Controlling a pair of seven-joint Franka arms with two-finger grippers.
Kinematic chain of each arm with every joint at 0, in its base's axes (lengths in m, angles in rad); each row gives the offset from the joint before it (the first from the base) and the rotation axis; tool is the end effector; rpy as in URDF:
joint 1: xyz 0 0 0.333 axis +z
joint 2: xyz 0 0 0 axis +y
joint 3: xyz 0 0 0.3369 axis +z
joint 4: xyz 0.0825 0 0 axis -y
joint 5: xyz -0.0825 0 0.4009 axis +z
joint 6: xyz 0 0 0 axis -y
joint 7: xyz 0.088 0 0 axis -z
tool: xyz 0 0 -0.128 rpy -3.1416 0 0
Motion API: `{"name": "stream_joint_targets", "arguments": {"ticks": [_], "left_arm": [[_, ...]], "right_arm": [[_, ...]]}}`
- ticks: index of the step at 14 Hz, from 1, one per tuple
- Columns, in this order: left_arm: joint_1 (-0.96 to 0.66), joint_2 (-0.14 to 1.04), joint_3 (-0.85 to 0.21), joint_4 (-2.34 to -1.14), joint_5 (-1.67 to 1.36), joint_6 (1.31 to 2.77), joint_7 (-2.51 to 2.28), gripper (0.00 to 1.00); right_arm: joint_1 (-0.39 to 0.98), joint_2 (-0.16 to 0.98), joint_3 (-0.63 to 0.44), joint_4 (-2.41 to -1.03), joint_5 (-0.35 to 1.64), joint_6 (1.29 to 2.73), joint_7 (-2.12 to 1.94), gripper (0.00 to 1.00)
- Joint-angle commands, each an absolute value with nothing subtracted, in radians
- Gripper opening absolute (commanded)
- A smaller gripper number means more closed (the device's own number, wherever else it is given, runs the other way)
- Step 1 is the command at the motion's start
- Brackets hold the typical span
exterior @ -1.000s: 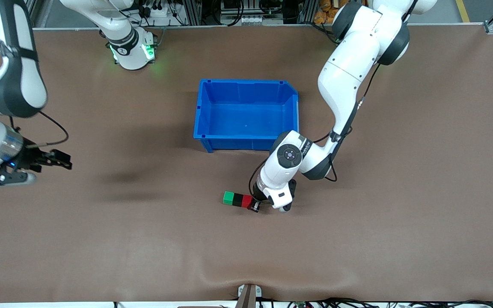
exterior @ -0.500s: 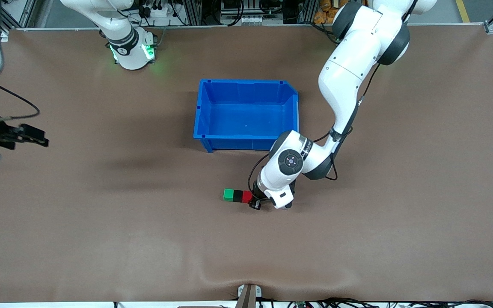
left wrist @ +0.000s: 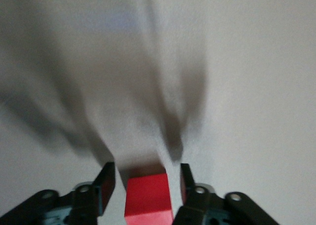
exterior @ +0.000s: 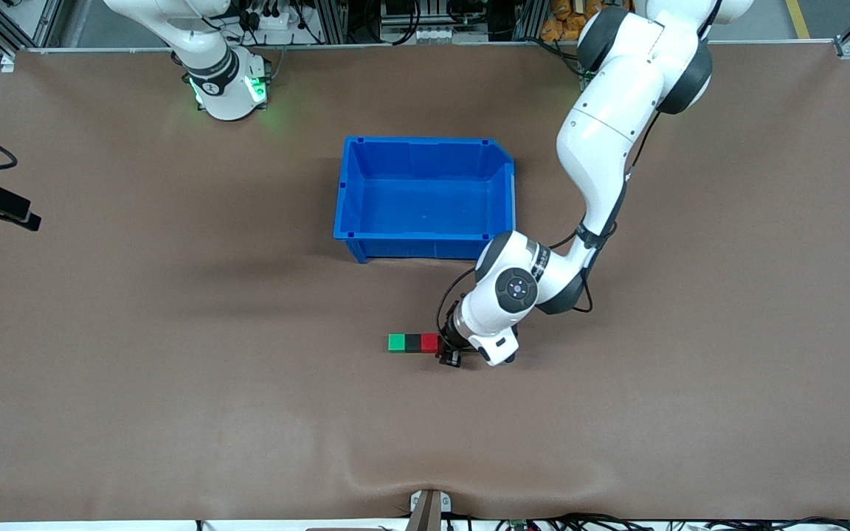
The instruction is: Attach green and red cubes to black cube
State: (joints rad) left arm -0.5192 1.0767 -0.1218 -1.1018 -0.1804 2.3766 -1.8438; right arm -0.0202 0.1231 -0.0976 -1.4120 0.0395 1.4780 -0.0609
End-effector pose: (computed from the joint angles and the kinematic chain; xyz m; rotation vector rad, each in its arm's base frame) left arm 0.6778 -0.4696 0.1552 2.1951 1.8406 -0.2310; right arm 0.5982 -0.0615 0.6215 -3.1070 0.0838 0.0837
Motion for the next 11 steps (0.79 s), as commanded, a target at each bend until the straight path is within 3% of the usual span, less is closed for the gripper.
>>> {"name": "stream_joint_targets", "arguments": {"ticks": [1,4,8,11], "left_arm": [[-0.523,1.062,-0.115,-1.094,-0.190,2.356,-1.841,1.00],[-0.519,1.008,-0.106,-1.095,-0.172,2.272,-1.786,1.00],[-0.476,0.875,-0.075,-1.106,-0.133,2.185,-1.631,1.00],[-0.428,0.781,-0.074,-1.112,-0.133,2.025,-1.416,1.00]], "right_arm": [[-0.055,0.091,-0.095,-1.394,0.035,1.422,-0.150,1.00],[-0.100,0.061,-0.100,-1.404,0.049,1.394,-0.268,1.00],[-0.046,0.060,-0.078,-1.404,0.032,1.414,-0.042,1.00],[-0.046,0.055,-0.080,-1.404,0.046,1.410,-0.034,1.00]]}}
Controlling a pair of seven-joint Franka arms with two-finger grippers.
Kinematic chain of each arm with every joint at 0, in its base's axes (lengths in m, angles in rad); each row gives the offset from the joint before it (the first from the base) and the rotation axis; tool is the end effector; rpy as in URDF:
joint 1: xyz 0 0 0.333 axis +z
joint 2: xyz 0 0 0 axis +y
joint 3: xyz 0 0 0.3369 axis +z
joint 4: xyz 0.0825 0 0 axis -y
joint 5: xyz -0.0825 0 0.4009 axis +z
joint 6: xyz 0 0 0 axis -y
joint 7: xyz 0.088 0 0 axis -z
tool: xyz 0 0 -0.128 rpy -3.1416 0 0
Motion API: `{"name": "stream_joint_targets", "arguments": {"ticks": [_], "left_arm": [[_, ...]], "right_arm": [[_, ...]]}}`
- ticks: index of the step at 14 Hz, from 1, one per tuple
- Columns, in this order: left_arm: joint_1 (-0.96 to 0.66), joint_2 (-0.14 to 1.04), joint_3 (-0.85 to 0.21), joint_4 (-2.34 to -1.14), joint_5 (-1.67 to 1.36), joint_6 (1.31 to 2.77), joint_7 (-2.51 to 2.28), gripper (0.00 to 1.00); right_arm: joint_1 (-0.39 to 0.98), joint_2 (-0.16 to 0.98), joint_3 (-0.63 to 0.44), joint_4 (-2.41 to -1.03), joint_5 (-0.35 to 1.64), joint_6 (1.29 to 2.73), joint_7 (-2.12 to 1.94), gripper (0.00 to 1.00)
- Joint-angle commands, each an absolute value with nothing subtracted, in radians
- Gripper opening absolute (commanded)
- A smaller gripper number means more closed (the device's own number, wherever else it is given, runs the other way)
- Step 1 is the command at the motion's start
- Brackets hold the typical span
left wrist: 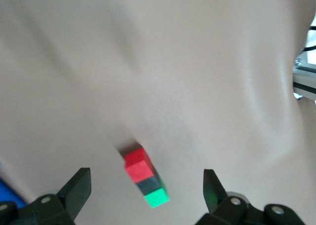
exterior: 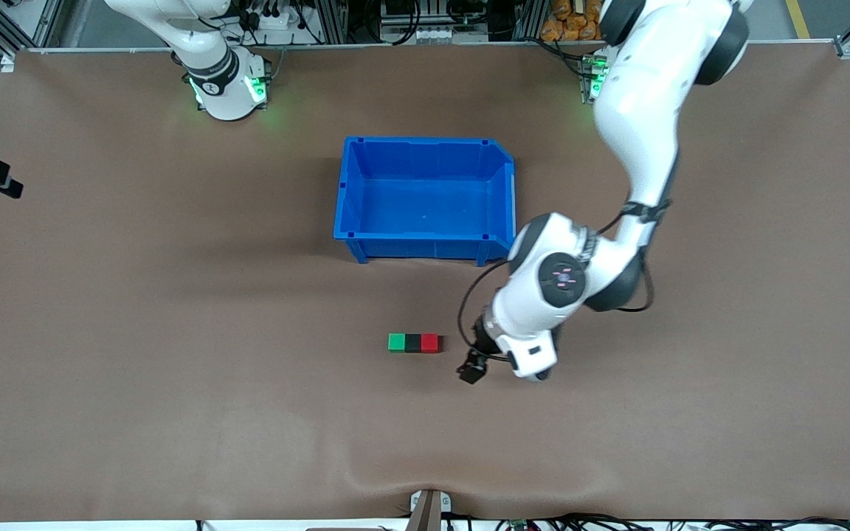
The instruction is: Attach green and red cubes to black cube
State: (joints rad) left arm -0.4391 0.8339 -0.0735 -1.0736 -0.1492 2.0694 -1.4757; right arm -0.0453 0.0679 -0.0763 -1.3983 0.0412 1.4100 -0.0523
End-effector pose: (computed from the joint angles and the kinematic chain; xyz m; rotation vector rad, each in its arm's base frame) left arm 0.7177 -0.3933 0.3340 2.5075 1.4565 -0.1007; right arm 0.5725 -0.0624 0.6549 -3.0986 0.0989 0.0817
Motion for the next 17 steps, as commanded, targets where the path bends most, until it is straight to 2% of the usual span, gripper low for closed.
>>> {"name": "stream_joint_targets", "arguments": {"ticks": [1,6,9,14,17], "left_arm": [[-0.372,0.717,-0.075,-1.120,-0.133,1.922,-1.311,1.00],[-0.262,0.527,-0.072,-1.179,-0.130,1.720,-1.163,1.00],[-0.190,0.387,-0.077,-1.291,-0.109,1.640,-0.955,1.00],[-0.097,0.120,-0.075,-1.560,-0.058,1.635,-0.520,1.00],[-0.031,0.046,-0.078,-1.618,-0.049,1.617,-0.310,1.00]], "right_arm": [[-0.045,0.054,-0.078,-1.405,0.046,1.407,-0.020,1.00],[0.006,0.054,-0.072,-1.405,0.046,1.405,0.075,1.00],[0.002,0.048,-0.074,-1.407,0.038,1.376,0.057,1.00],[-0.002,0.008,-0.075,-1.451,0.034,1.361,0.025,1.00],[-0.002,-0.005,-0.077,-1.473,0.034,1.362,0.017,1.00]]}}
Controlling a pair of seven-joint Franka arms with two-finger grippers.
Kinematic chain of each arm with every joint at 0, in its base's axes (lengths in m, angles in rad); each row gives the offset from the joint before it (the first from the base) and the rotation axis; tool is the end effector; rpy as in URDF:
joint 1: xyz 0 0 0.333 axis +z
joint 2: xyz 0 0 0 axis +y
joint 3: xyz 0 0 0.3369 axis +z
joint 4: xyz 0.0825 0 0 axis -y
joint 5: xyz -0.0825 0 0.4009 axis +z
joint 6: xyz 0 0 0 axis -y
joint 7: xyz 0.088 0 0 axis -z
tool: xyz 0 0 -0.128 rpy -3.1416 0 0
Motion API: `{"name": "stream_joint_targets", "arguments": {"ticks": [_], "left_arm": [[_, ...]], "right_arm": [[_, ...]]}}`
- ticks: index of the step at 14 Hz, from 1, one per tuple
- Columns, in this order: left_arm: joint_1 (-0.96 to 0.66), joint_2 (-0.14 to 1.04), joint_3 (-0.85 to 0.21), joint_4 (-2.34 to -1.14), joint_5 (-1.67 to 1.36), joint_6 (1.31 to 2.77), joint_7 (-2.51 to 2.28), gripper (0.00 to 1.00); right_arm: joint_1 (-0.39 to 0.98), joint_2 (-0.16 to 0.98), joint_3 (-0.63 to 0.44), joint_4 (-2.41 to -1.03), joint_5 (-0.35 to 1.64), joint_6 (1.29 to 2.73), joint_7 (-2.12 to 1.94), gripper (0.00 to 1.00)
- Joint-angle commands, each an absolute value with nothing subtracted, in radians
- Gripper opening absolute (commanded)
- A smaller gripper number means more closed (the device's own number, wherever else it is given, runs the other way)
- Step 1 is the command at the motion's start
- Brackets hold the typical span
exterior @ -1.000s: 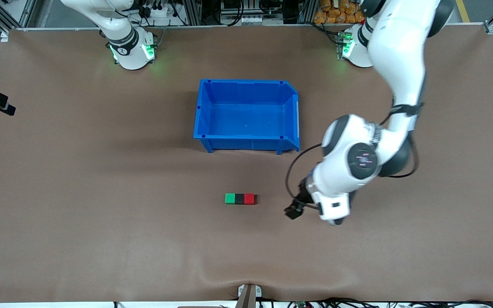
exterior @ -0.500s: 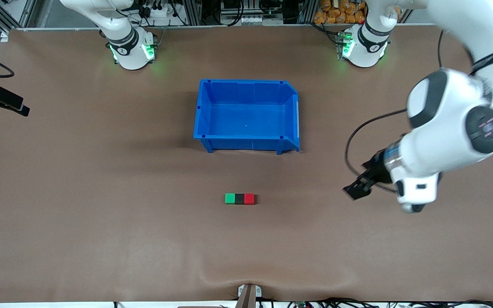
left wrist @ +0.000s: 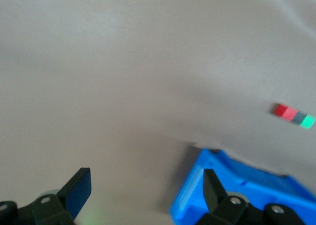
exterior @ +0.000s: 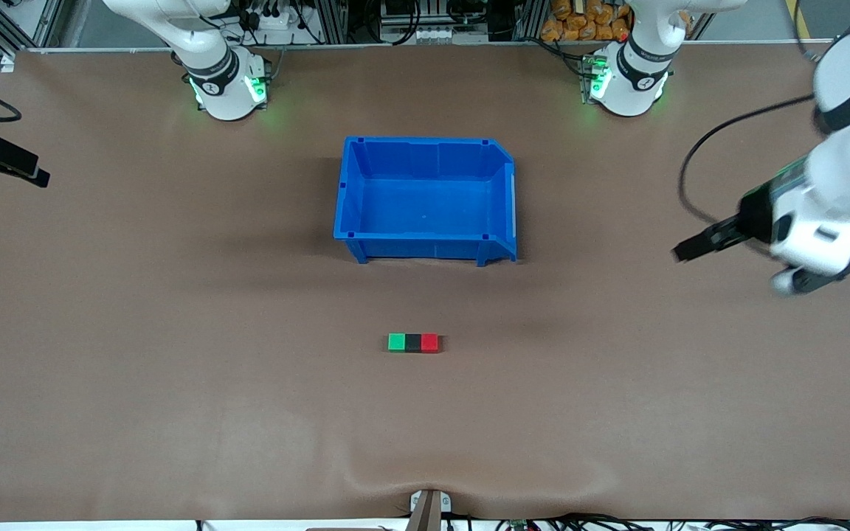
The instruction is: Attach green and red cubes to black cube
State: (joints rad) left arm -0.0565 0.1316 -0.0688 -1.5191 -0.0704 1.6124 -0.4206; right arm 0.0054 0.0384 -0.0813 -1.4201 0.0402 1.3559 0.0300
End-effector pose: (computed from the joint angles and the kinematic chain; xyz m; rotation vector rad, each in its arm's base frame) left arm 0.6096 -0.0830 0.5757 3.0397 0.4594 -0.0891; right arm 0.5578 -0.0356 0.6572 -3.0949 0.1540 0.1576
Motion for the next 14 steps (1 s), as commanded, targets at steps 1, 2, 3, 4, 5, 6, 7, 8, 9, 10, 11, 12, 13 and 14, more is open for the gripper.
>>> {"name": "stream_joint_targets", "arguments": {"ticks": [1,2,3,4,5,6,7,8,9,10,11,12,13,14], "left_arm": [[-0.020,0.011,-0.078,-1.658,-0.026,1.617,-0.267,1.00],[-0.014,-0.024,-0.081,-1.695,0.012,1.620,-0.234,1.00],[-0.012,-0.049,-0.081,-1.719,0.029,1.620,-0.186,1.00],[-0.002,-0.066,-0.080,-1.733,0.031,1.620,-0.139,1.00],[0.015,-0.071,-0.081,-1.736,0.034,1.618,-0.114,1.00],[0.018,-0.080,-0.081,-1.736,0.037,1.618,-0.100,1.00],[0.018,-0.093,-0.081,-1.736,0.037,1.617,-0.097,1.00],[0.018,-0.116,-0.081,-1.747,0.037,1.617,-0.097,1.00],[0.018,-0.139,-0.080,-1.761,0.037,1.615,-0.094,1.00],[0.018,-0.152,-0.080,-1.761,0.037,1.600,-0.091,1.00],[0.017,-0.159,-0.084,-1.752,0.037,1.577,-0.091,1.00],[0.015,-0.181,-0.086,-1.749,0.035,1.563,-0.095,1.00],[0.017,-0.196,-0.086,-1.750,0.034,1.554,-0.091,1.00],[0.015,-0.201,-0.084,-1.746,0.034,1.542,-0.086,1.00]], "right_arm": [[0.002,-0.008,-0.077,-1.482,0.034,1.368,0.020,1.00],[0.003,-0.008,-0.077,-1.483,0.034,1.373,0.031,1.00],[0.005,-0.008,-0.074,-1.483,0.034,1.382,0.037,1.00],[0.005,-0.008,-0.074,-1.483,0.034,1.385,0.052,1.00],[0.006,-0.008,-0.074,-1.483,0.032,1.387,0.058,1.00],[0.006,-0.008,-0.074,-1.483,0.032,1.387,0.058,1.00],[0.006,-0.008,-0.072,-1.482,0.032,1.387,0.063,1.00],[0.006,-0.005,-0.072,-1.479,0.032,1.388,0.074,1.00],[0.008,-0.002,-0.072,-1.477,0.032,1.394,0.081,1.00],[0.009,-0.002,-0.072,-1.477,0.032,1.402,0.096,1.00],[0.011,-0.002,-0.071,-1.476,0.032,1.404,0.106,1.00],[0.012,-0.002,-0.071,-1.476,0.032,1.404,0.106,1.00],[0.014,-0.002,-0.071,-1.476,0.032,1.404,0.106,1.00],[0.014,0.002,-0.071,-1.476,0.032,1.402,0.104,1.00]]}}
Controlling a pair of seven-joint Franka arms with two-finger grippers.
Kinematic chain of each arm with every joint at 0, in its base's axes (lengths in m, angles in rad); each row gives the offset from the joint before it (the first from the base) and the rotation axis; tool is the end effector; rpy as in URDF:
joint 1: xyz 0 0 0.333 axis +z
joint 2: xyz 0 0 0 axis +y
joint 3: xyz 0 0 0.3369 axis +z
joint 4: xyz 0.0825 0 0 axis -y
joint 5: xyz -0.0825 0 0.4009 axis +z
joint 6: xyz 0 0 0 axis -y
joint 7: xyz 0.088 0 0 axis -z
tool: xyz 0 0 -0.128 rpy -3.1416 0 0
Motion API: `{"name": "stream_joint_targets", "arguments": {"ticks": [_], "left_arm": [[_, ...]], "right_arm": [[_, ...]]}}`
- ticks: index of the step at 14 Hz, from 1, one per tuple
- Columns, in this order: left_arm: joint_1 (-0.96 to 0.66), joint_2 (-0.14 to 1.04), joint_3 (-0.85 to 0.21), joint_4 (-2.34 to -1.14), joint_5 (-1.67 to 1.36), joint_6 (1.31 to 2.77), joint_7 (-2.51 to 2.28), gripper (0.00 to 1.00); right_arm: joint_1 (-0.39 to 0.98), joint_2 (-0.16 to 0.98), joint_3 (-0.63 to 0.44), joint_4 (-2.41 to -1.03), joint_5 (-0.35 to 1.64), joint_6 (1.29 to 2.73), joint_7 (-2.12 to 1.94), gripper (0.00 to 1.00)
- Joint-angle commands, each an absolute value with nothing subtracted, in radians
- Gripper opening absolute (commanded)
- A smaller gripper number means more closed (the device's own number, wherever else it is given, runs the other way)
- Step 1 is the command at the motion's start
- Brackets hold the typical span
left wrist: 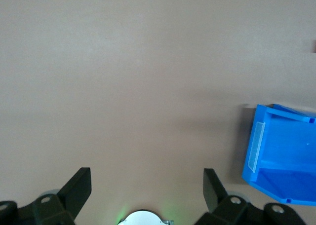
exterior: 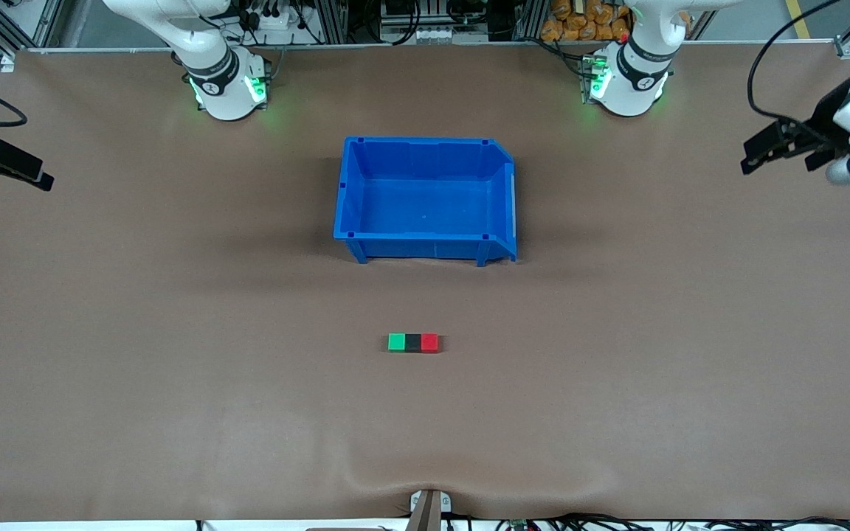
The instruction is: Attach green and red cubes to black cube
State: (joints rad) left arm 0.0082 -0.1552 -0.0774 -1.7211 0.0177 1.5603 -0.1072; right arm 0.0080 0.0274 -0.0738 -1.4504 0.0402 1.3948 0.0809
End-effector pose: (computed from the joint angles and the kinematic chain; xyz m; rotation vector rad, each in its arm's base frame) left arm 0.5160 -0.0366 0.6344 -3.1109 -0.0608 0.0053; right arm 0.5595 -0.0305 0.6522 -3.0940 0.2190 0.1291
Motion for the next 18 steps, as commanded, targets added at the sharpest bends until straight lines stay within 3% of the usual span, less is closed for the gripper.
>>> {"name": "stream_joint_targets", "arguments": {"ticks": [1,18], "left_arm": [[0.017,-0.209,-0.084,-1.746,0.034,1.540,-0.086,1.00],[0.014,-0.175,-0.083,-1.667,0.026,1.536,-0.103,1.00]], "right_arm": [[0.014,0.002,-0.071,-1.476,0.032,1.402,0.104,1.00],[0.040,0.003,-0.069,-1.482,0.011,1.356,0.046,1.00]]}}
